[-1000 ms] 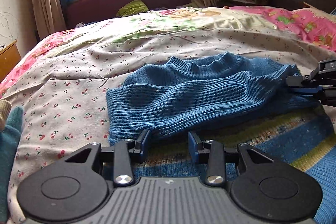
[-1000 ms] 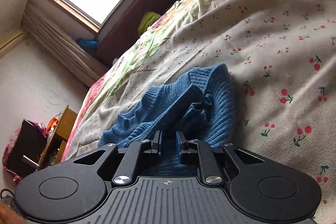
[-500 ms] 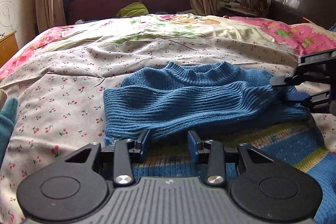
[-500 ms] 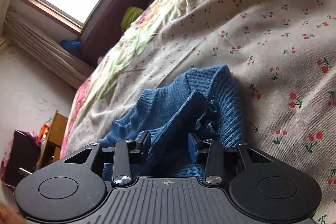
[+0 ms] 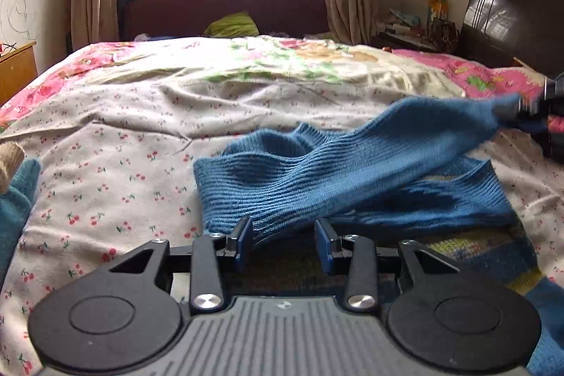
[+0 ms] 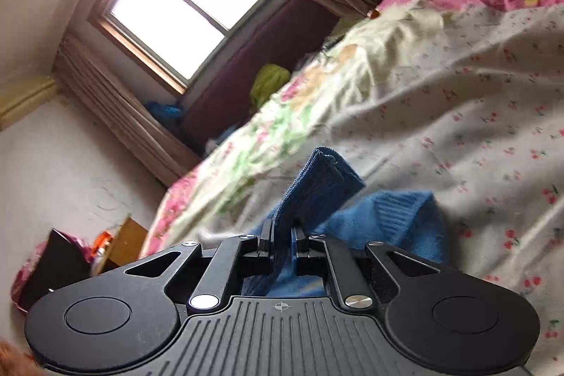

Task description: Fold small clothes

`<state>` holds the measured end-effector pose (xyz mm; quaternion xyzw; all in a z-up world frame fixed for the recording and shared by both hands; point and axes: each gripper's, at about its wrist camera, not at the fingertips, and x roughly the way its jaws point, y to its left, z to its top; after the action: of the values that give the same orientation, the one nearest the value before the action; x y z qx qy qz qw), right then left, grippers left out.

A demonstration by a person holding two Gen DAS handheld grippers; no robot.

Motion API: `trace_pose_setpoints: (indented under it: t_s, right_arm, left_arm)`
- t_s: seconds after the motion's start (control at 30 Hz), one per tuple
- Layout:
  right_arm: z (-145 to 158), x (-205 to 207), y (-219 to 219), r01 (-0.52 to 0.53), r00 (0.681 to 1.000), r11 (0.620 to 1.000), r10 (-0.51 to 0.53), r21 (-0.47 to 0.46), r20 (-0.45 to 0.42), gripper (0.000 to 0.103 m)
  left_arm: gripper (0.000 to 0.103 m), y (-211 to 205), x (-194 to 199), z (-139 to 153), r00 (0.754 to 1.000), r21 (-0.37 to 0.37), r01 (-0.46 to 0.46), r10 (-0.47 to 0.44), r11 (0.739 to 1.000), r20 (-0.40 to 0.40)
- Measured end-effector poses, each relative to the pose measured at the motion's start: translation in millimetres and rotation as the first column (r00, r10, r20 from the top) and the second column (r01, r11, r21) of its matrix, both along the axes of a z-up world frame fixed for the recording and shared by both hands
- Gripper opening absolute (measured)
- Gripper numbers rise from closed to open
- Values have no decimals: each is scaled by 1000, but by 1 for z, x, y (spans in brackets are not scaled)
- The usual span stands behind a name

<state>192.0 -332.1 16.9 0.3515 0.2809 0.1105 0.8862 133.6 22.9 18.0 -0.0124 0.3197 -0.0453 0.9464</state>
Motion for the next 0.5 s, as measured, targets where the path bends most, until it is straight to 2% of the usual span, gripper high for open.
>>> trace_pose_setpoints:
  t_s: [0.07,0.1,0.17,0.27,0.3,0.5]
  right_arm:
    - [-32,4,-3,34,990,999,-36,-15,-138,9]
    - [-47,2,-7,44,982,999,-39,25,-183,9]
    - [-58,-5,-10,57,982,997,-47,54,-184,9]
    - [-54,-3,-9,42,989,999,-40,8,-144,9]
    - [-55,-1,-9,40,990,999,-40,-4,-136,13]
    - [-64,-3,-18,6,992,998,2,62,-129,13]
  left_arm:
    - [48,-3,0,-5,1000,12,7,-6,1000,-29]
    - [48,-5,-2,-6,999,25,15,-14,1000,-36]
    - [48,-10,-4,-6,999,64,31,-28,997,-40]
    - [48,-14,-2,-3,998,102,36,-32,994,-47]
    - [48,-15,0,-1,998,108,34,-29,994,-47]
    - [50,-25,24,11,1000,148,14,-10,989,-28]
